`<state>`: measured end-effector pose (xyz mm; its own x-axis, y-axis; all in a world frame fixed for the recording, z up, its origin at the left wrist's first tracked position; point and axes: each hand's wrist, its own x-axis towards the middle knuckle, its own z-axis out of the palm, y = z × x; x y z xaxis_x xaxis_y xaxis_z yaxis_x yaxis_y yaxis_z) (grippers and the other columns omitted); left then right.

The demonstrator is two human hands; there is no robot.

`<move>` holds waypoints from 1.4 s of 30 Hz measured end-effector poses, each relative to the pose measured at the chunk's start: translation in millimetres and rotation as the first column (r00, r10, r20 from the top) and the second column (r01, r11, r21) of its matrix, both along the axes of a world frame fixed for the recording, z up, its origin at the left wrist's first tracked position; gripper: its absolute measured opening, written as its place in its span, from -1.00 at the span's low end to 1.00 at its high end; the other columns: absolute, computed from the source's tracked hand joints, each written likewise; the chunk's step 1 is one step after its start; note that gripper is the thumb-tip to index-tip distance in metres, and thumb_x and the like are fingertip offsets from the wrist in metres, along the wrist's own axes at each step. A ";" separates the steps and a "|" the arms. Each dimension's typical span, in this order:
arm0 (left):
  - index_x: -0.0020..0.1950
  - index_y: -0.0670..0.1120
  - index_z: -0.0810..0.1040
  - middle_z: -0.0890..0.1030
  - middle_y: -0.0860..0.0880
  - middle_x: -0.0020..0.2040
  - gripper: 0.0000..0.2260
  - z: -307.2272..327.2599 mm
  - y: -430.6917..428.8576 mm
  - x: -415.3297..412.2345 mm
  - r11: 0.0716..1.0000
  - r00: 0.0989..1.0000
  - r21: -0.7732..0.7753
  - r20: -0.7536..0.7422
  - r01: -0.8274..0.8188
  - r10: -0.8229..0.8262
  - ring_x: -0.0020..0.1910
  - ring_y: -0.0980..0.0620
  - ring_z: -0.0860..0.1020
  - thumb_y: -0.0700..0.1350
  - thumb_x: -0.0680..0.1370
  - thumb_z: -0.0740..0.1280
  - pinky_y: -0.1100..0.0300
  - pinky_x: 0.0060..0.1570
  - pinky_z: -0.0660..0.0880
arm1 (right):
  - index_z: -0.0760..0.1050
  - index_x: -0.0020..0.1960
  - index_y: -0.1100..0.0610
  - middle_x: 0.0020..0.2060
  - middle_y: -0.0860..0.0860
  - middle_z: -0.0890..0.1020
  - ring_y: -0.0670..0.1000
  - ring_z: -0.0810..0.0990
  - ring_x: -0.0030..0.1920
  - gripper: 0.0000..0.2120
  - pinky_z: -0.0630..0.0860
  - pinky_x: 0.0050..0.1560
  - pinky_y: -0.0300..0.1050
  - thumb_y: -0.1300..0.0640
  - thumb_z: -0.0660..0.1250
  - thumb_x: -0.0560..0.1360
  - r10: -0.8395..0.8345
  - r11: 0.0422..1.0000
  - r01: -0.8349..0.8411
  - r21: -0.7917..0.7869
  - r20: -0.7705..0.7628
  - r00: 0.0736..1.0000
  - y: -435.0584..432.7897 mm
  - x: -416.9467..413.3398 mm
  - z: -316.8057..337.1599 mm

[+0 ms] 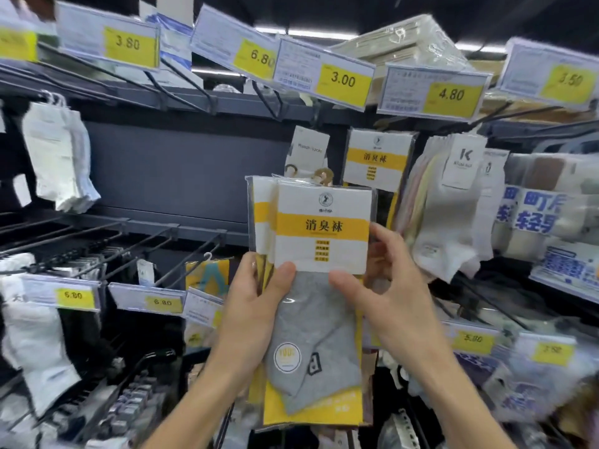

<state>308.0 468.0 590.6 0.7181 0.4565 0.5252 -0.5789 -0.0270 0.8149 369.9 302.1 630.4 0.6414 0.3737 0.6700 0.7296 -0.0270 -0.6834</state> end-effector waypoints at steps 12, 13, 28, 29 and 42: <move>-0.04 0.23 0.54 0.66 0.20 -0.07 -0.79 7.7 -13.5 5.0 0.996 0.997 0.076 0.055 -0.055 0.050 -0.05 0.25 0.63 0.32 0.50 0.27 0.36 -0.15 0.53 | 0.52 0.19 -0.04 0.10 -0.07 0.69 -0.07 0.66 0.12 -0.59 0.59 0.06 -0.23 0.06 0.53 0.39 0.198 0.969 -0.171 0.177 -0.147 0.969 -12.5 13.3 -5.0; -0.04 0.22 0.54 0.66 0.20 -0.09 -0.78 7.8 -11.8 7.0 0.997 0.997 0.062 0.066 -0.046 0.042 -0.07 0.23 0.63 0.32 0.49 0.31 0.32 -0.16 0.54 | 0.52 0.17 -0.03 0.10 -0.04 0.69 -0.05 0.67 0.12 -0.63 0.60 0.05 -0.20 0.07 0.50 0.39 0.213 0.966 -0.184 0.182 -0.155 0.965 -12.6 14.2 -5.2; 0.06 0.19 0.64 0.70 0.08 0.11 -0.81 -2.4 22.9 -4.2 0.996 0.994 -0.008 0.047 -0.093 0.094 0.09 0.08 0.67 0.19 0.55 0.30 0.16 -0.04 0.59 | 0.46 0.27 0.22 0.07 0.10 0.69 0.13 0.67 0.10 -0.64 0.60 0.14 0.08 0.38 0.35 0.49 0.025 0.908 0.123 0.401 -0.343 0.939 -30.2 97.0 63.8; 0.05 0.19 0.64 0.70 0.09 0.10 -0.80 -2.8 22.7 -4.8 0.995 0.994 -0.008 0.042 -0.099 0.099 0.09 0.09 0.67 0.19 0.55 0.29 0.11 -0.01 0.56 | 0.44 0.30 0.24 0.05 0.09 0.69 0.08 0.68 0.06 -0.60 0.61 0.10 0.03 0.40 0.34 0.48 0.010 0.909 0.129 0.397 -0.329 0.944 -26.9 103.0 67.8; 0.09 0.18 0.64 0.71 0.05 0.11 -0.76 -2.4 11.5 -5.8 1.000 1.000 0.010 -0.009 -0.024 0.024 0.09 0.03 0.68 0.21 0.54 0.28 0.03 0.01 0.56 | 0.35 0.36 0.22 0.20 0.11 0.62 0.10 0.62 0.17 -0.53 0.58 0.19 0.08 0.31 0.38 0.49 -0.133 0.982 0.155 0.104 -0.195 0.972 8.6 167.3 80.3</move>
<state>302.2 479.6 588.2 0.7122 0.4684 0.5228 -0.5703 -0.0482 0.8201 537.2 310.7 710.7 0.8005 0.1937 0.5671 0.5831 -0.0333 -0.8117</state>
